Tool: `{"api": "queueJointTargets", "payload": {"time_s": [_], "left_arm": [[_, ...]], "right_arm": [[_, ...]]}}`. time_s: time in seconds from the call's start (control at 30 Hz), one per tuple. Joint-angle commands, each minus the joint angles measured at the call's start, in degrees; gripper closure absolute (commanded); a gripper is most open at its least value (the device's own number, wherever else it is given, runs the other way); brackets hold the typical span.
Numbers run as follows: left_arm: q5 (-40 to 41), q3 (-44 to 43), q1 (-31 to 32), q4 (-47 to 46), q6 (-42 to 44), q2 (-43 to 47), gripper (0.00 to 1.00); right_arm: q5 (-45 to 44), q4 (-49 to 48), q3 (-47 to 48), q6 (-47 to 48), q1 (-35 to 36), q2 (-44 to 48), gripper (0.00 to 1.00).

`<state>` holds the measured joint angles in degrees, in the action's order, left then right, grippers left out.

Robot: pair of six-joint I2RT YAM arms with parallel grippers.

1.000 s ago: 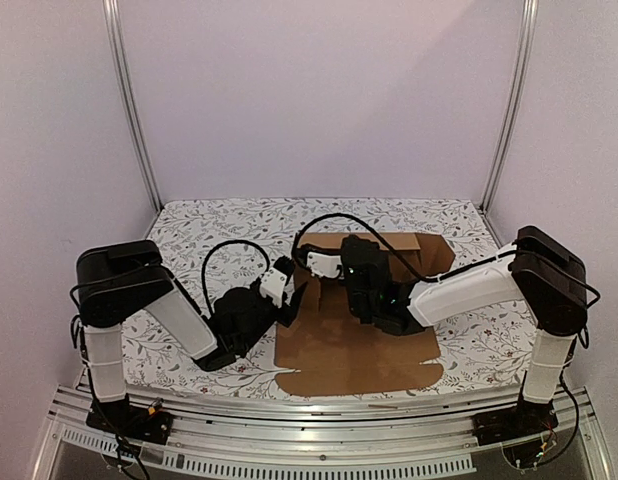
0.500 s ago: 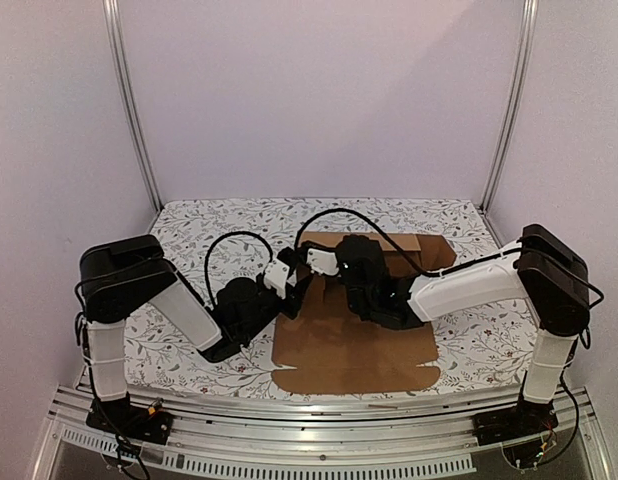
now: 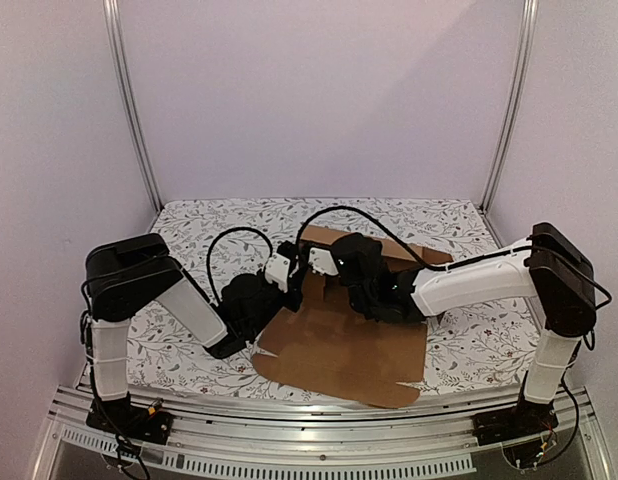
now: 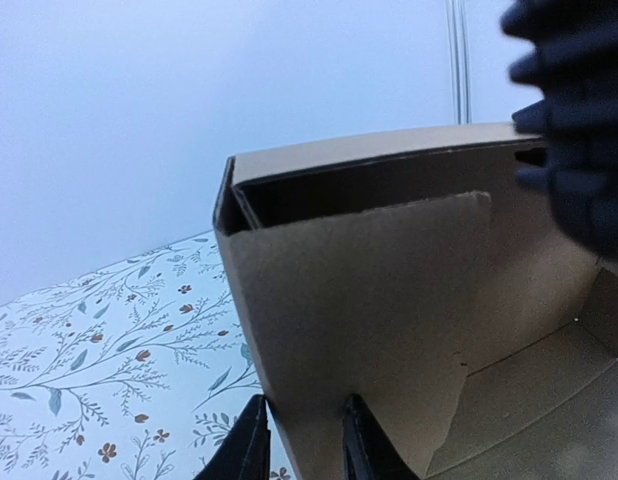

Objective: Fold the paper box

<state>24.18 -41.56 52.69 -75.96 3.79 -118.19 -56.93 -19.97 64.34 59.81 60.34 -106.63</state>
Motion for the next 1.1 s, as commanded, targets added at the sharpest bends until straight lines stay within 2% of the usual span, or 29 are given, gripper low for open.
{"api": "queueJointTargets", "payload": {"time_s": [0.0,0.13,0.23,0.37,0.67,0.87,1.07], "left_arm": [[-0.5,-1.8,-1.0,-11.5,-1.4,-1.3,0.73],[-2.6,-3.0,-1.0,-11.5,-2.0,-2.1,0.58],[-3.8,-3.2,-1.5,-11.5,-2.7,-2.3,0.52],[-4.8,-1.8,-2.6,-11.4,-5.5,-1.4,0.51],[-8.4,3.9,-7.8,-8.1,-13.0,3.3,0.46],[-19.6,-1.0,-10.5,-1.4,-15.9,2.8,0.45],[-23.6,-5.0,-11.1,0.8,-16.2,0.9,0.45]], "right_arm": [[5.8,19.4,2.1,-9.4,1.2,1.7,0.88],[7.7,23.5,3.6,-13.7,1.1,2.3,0.89],[7.6,23.5,3.6,-14.2,1.1,1.0,0.93],[7.7,23.4,3.3,-14.3,1.2,-0.5,1.0],[10.3,22.2,2.9,-13.0,1.1,0.8,1.0],[11.4,22.3,3.3,-12.7,1.1,0.4,1.0],[11.2,22.5,3.0,-11.7,1.7,-0.4,1.0]]}}
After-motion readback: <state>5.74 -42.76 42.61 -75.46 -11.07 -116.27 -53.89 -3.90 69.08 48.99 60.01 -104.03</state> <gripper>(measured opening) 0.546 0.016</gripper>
